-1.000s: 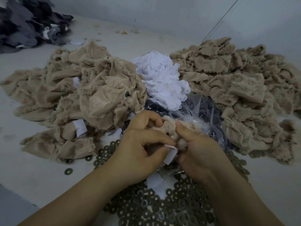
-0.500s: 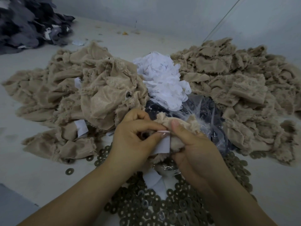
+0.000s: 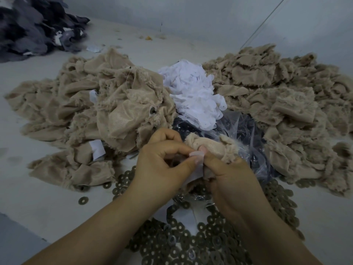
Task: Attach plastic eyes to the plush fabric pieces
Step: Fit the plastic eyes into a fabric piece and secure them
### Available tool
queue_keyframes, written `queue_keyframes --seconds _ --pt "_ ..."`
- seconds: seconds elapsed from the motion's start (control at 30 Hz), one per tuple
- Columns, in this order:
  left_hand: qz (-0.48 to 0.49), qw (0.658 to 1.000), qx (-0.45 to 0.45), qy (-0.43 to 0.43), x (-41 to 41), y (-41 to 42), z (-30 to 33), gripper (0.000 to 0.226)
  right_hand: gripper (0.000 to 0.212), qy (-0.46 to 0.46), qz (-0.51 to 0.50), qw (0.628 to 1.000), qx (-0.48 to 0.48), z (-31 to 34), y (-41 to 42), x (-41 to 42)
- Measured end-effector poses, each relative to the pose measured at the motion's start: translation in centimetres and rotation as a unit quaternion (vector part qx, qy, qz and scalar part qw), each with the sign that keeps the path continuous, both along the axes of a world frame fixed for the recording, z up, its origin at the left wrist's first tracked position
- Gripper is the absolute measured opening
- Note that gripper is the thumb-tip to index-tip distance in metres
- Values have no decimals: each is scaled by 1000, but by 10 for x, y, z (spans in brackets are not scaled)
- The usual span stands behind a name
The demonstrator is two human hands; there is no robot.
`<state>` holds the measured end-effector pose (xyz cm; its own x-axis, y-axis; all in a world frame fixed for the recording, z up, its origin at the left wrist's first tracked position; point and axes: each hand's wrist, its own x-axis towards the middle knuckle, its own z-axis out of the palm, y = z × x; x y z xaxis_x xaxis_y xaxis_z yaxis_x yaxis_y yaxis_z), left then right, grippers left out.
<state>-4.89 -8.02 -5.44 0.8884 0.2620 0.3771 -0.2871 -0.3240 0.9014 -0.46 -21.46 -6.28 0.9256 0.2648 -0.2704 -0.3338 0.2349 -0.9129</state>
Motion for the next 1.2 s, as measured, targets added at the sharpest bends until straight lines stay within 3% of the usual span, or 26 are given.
queue_keyframes --seconds 0.1,0.27,0.6,0.8,0.9,1.07,1.13,1.2 --pt "13 998 -38 42 1 0 3 9 54 -9 11 1000 -8 -2 -1 -1" --pt "23 996 -43 69 5 0 3 14 36 -29 34 999 3 -1 -2 -3" --pt "24 985 -129 115 6 4 -1 28 36 12 40 997 66 4 0 -4" --pt "31 974 -191 121 7 6 -2 17 33 -19 45 998 41 3 1 -6" --pt "16 970 -205 131 5 8 -2 16 46 -24 34 999 7 3 2 -7" --pt "19 964 -226 141 3 9 -2 28 41 -22 99 993 -58 4 -11 5" --pt "31 959 -241 148 4 11 -3 32 37 -68 119 980 -141 7 -19 15" --pt "41 956 -246 153 6 13 -4 32 16 -205 133 925 -291 10 -27 22"
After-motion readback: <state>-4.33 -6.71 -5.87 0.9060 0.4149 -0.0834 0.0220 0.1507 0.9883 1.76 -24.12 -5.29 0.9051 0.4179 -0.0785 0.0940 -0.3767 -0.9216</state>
